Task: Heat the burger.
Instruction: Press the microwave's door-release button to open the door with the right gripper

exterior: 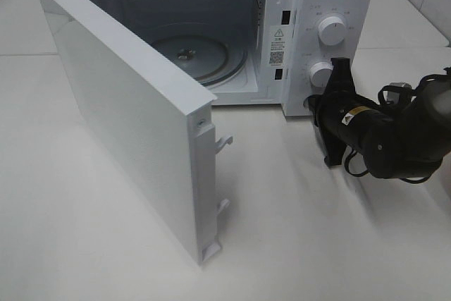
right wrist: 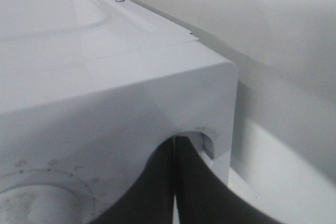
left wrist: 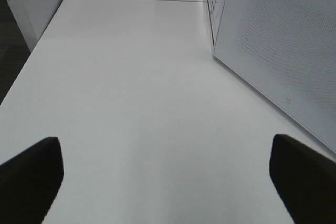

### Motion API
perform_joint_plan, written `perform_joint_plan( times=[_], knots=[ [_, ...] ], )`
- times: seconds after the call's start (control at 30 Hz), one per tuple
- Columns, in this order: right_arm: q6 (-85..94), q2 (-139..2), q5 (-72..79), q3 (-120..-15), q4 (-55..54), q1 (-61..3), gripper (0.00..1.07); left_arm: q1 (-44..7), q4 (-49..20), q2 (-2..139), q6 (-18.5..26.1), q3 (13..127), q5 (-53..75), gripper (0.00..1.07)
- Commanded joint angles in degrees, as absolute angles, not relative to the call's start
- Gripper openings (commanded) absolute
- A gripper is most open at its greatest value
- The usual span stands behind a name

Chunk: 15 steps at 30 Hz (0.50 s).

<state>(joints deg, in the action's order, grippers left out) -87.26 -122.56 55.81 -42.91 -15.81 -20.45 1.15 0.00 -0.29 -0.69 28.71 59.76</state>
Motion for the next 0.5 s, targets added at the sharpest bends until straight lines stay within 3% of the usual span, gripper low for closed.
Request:
perform_joint_plan(
  times=[0.03, 0.5],
  knots=[
    [-87.20, -121.52, 57.98, -42.91, -15.30, -20.00, 0.00, 1.15, -0.52, -1.20, -0.80, 28.59, 59.30, 1.02],
    [-89.84, -120.44, 55.46, -40.79, -14.44, -20.57, 0.00, 1.15, -0.52, -1.20, -0.80, 28.59, 59.30, 1.02]
  ],
)
